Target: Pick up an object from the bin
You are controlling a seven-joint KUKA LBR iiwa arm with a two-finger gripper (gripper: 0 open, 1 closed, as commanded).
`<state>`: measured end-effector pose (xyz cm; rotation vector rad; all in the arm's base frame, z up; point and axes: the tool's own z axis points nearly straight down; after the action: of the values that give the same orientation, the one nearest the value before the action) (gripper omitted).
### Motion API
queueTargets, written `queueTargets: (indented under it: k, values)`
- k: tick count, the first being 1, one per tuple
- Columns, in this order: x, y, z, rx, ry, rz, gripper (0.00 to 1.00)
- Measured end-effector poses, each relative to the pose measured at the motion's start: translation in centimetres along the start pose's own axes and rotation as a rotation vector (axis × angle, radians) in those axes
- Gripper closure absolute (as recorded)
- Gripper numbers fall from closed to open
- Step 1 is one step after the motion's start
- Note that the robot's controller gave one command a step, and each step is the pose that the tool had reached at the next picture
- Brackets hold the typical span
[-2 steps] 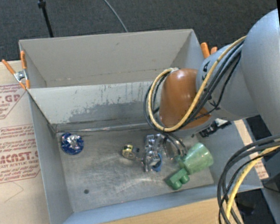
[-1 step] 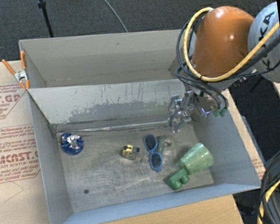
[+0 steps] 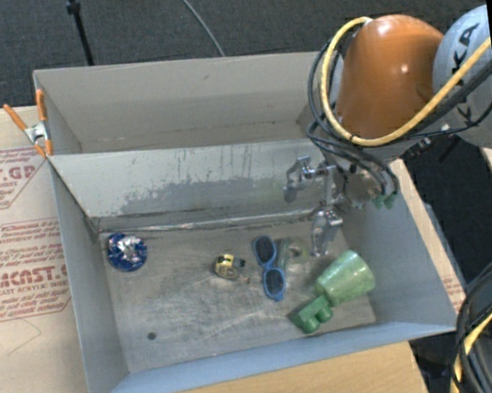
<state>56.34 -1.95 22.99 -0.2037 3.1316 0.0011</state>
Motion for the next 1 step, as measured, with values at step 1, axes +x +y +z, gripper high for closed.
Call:
queueTargets:
  k: [1]
  values:
    - [2.14,3.41,14.27,-0.003,0.007,-0.49,0.0]
